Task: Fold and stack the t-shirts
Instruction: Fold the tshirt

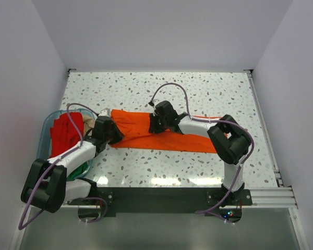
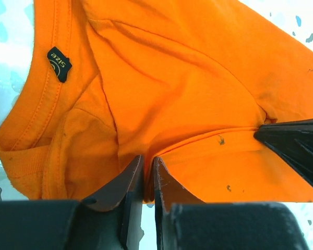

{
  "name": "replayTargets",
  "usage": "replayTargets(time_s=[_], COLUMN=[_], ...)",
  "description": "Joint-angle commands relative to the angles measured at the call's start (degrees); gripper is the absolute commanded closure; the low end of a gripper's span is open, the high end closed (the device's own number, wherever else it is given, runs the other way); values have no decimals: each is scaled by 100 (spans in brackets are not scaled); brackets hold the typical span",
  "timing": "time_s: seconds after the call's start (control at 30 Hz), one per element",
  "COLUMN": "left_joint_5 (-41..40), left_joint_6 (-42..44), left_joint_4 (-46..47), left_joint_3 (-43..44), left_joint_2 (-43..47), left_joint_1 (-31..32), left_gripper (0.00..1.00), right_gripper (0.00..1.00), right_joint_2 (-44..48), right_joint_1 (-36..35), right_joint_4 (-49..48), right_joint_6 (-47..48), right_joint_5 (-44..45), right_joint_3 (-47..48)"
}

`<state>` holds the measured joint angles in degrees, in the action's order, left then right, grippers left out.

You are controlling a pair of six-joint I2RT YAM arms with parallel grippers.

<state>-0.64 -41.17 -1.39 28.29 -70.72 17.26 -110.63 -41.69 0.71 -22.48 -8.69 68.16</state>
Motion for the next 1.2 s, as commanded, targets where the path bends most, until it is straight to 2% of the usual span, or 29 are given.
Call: replayTargets(time_s=[0.0, 0.33, 0.53, 0.67, 0.8, 0.93, 1.0, 1.1, 1.17], left_joint_5=[-85, -41, -41, 38, 170, 126, -101, -417, -585], left_joint_6=[30, 47, 56, 74, 74, 4, -40, -408, -646], left_joint_4=[148, 148, 148, 200, 288, 376, 289, 148, 182], left_joint_3=[-52, 9, 561, 818, 862, 862, 897, 836, 678], left_joint_2=[190, 383, -2, -538, -724, -768, -820, -952, -996], left_joint_1=[-29, -29, -29, 32, 155, 383, 577, 735, 744], left_gripper=[81, 54, 50, 53, 60, 66, 73, 89, 91], right_gripper=[91, 83, 82, 79, 70, 63, 61, 59, 59], right_joint_2=[454, 657, 683, 806, 1139, 1595, 1790, 2054, 2107], right_joint_1=[-23, -32, -41, -41, -49, -41, -32, 73, 354], right_joint_4=[-510, -941, -1055, -1082, -1020, -522, -152, 735, 1290], right_joint_6=[-99, -125, -64, -29, 15, -2, -98, -169, -265], right_joint_5=[-80, -344, -458, -432, -274, 147, 813, 1807, 2133], right_joint_3=[-145, -602, -804, -962, -1155, -1200, -1121, -867, -761])
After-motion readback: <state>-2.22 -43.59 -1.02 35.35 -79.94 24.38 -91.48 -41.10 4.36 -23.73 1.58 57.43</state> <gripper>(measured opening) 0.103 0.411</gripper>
